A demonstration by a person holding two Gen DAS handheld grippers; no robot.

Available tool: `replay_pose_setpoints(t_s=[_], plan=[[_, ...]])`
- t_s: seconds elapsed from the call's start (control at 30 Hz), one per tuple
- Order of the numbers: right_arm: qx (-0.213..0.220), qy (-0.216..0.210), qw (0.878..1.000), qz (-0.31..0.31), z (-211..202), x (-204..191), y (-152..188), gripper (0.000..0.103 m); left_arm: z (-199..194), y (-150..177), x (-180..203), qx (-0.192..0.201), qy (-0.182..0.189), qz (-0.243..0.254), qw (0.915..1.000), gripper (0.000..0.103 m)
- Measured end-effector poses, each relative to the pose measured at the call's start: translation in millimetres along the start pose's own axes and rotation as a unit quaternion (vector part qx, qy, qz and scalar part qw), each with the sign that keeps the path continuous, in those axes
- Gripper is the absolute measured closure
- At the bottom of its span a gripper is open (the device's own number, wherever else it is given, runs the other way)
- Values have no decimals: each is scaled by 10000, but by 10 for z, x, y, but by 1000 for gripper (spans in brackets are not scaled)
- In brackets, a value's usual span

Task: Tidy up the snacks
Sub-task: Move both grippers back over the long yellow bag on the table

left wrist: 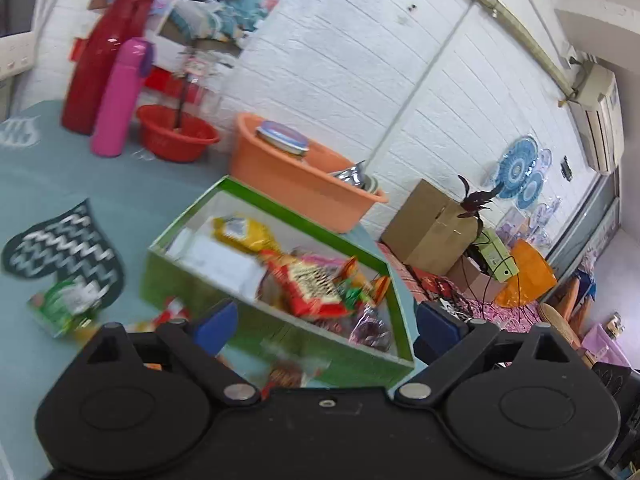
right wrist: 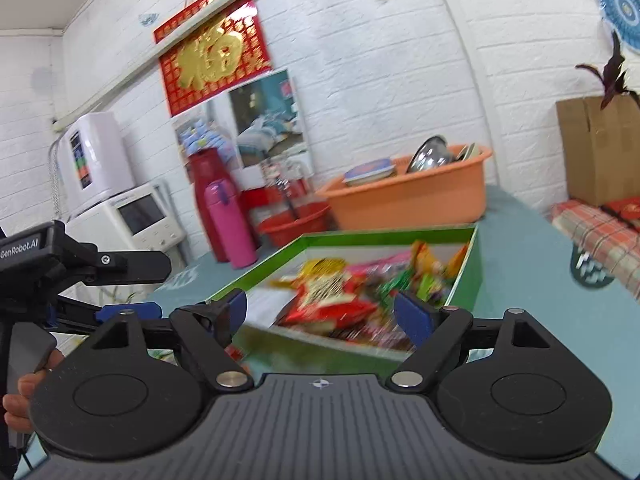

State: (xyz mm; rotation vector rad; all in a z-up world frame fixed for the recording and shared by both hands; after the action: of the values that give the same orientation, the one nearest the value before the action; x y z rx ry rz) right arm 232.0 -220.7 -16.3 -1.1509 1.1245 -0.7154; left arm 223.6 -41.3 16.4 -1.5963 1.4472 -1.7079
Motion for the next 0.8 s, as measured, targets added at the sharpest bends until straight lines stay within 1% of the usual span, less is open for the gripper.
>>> replay_pose_setpoints(t_s=[0.1, 0.2, 0.3, 0.37, 0.43, 0.53, 0.7, 0.73, 0.77, 0.8], plan=[[-316, -236, 9990, 197, -98, -164, 173, 0, -225, 114, -199, -38, -239, -70, 9997, 0], [-574, -410, 9969, 354, -185, -324, 350, 0, -387, 260, -424, -207, -551, -41, 9983, 0], [-803, -485, 9946, 436, -254, -456, 534, 0, -523, 367, -662, -253, -799, -240, 9962, 0], [-976, -542, 9925, 498, -271, -535, 646, 0, -555, 385, -792, -246, -892, -426, 9948, 0], [-1134, -594, 9903, 549, -294, -631, 741, 0, -532, 352, -889, -170, -951, -510, 9940, 0], [-1163, -672, 9897, 495, -338, -758, 783, 0, -379, 290, -1032, -102, -1036, -627, 9926, 0], [-1157, -699, 9900, 400, -375, -829, 771, 0, -90, 360, -1174, -321, -1128, -782, 9900, 0], [-1165, -683, 9900, 397, -378, -826, 776, 0, -57, 389, -1190, -380, -1137, -780, 9897, 9], [-1176, -669, 9900, 403, -380, -821, 780, 0, -29, 440, -1200, -504, -1100, -761, 9897, 63], [-1188, -659, 9899, 416, -384, -817, 789, 0, -19, 492, -1200, -635, -1050, -717, 9899, 76]])
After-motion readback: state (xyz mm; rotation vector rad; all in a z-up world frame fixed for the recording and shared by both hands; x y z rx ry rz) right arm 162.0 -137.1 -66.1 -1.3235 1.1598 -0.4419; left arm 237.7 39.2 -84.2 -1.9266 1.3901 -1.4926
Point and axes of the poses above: each gripper's, at about its wrist camera, not at the fingertips, and z roughly the way its jaws point, x to its right, y to its underside, the point moved 9 cm from there along z, roughly the way its jaws point, and after that the axes turned 15 degrees about x, right-handed, at the moved point
